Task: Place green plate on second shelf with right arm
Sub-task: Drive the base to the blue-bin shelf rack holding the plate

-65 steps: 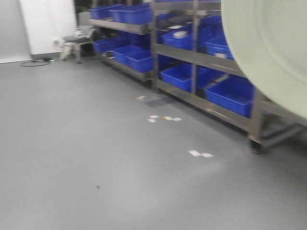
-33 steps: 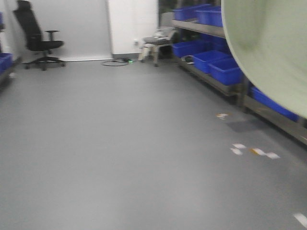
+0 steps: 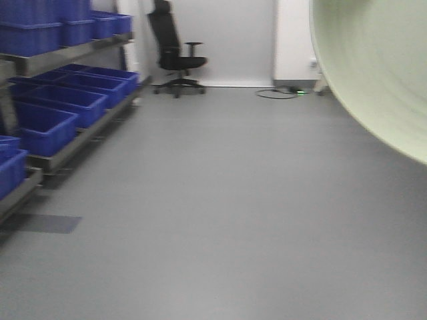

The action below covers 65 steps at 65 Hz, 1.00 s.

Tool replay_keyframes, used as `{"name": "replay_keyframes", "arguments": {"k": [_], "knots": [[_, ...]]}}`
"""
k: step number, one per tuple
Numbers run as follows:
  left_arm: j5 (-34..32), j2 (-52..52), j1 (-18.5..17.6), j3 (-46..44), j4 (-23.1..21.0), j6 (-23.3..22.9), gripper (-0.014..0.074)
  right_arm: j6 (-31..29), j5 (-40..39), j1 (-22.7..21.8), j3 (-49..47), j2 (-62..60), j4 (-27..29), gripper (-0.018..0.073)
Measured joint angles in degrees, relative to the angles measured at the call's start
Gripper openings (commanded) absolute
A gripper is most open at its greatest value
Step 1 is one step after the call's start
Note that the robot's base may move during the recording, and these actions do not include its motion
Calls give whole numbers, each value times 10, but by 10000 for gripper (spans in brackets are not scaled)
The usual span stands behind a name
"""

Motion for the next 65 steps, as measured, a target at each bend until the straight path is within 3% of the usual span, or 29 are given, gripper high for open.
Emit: {"name": "replay_keyframes", "arguments": {"k": [65], "knots": [[0,0,0,0,0,0,130,0,0,0,0,0,0,53]]}}
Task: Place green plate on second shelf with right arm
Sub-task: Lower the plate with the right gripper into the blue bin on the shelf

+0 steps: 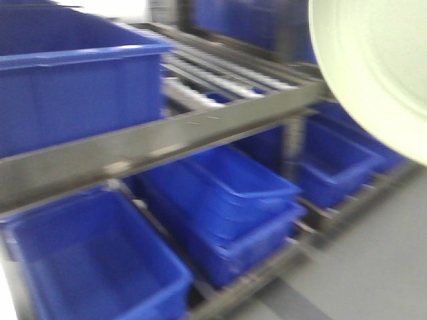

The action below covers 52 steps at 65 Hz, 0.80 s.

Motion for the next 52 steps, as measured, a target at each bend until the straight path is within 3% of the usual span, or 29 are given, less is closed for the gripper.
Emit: {"name": "replay_keyframes", "arguments": {"k": [52], "knots": [[0,0,0,0,0,0,130,0,0,0,0,0,0,53]]}}
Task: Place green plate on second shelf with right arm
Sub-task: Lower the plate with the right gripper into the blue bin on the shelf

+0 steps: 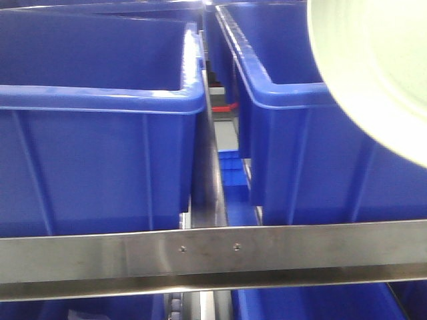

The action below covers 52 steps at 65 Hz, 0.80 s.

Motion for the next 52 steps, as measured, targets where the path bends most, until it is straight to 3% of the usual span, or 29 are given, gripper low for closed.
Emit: {"name": "replay_keyframes", "arguments": {"k": [41,52], "knots": [[0,0,0,0,0,0,130,0,-3,0,0,0,0,53],[0,0,0,0,0,0,130,0,-67,0,0,0,0,53]]}}
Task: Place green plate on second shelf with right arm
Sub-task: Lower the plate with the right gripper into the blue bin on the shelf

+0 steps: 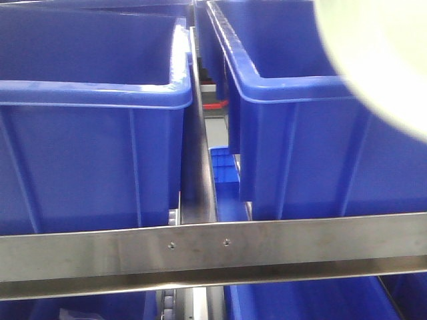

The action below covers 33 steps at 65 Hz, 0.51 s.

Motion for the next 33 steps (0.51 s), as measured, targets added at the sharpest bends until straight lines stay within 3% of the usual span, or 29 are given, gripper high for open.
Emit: {"name": "replay_keyframes", "arguments": {"k": [16,33], "knots": [[0,0,0,0,0,0,130,4,21,0,-76,99,0,53],[0,0,0,0,0,0,130,6,11,0,-239,402,0,54]]}}
